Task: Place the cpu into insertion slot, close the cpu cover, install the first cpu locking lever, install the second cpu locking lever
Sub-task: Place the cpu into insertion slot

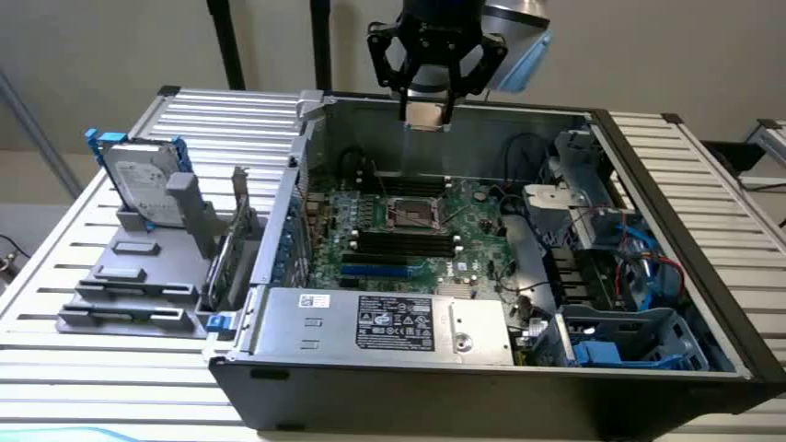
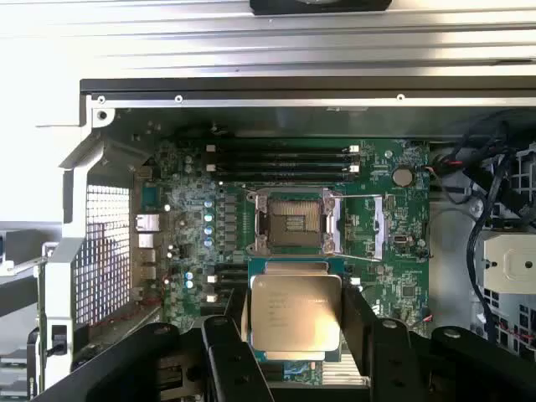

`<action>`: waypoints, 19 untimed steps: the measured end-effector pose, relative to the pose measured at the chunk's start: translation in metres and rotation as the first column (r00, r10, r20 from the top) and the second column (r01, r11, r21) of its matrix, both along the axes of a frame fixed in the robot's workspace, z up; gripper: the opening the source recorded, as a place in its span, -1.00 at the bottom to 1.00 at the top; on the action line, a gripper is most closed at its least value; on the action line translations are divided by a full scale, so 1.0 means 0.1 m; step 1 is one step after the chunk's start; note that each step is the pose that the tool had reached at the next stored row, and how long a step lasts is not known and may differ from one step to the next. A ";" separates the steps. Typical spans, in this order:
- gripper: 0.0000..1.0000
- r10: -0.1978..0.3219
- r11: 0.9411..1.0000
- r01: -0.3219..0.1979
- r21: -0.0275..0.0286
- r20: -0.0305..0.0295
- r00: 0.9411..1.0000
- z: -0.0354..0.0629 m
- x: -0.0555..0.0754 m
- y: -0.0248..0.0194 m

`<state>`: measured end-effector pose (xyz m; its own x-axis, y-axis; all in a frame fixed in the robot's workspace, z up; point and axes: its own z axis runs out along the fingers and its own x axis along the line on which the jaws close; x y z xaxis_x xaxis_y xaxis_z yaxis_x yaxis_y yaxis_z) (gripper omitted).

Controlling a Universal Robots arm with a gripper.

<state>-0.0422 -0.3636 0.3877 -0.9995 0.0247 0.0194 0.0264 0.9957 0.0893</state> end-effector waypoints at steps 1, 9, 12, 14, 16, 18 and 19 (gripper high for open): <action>0.09 0.000 1.000 0.000 0.000 0.000 1.000 0.000 0.00 0.000; 0.09 0.000 1.000 0.000 0.000 0.000 1.000 0.000 0.00 0.000; 0.09 0.000 1.000 0.000 0.000 0.000 1.000 0.000 0.00 0.000; 0.09 0.000 1.000 0.000 0.000 0.000 1.000 0.001 0.00 0.008; 0.09 0.000 1.000 0.000 0.000 0.000 1.000 -0.002 0.00 0.053; 0.09 0.000 1.000 0.000 0.000 0.000 1.000 -0.007 0.01 0.117; 0.09 0.000 1.000 0.000 0.000 0.000 1.000 -0.011 0.02 0.156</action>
<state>-0.0403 -0.3479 0.3867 -0.9995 0.0248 0.0193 0.0264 0.9957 0.0890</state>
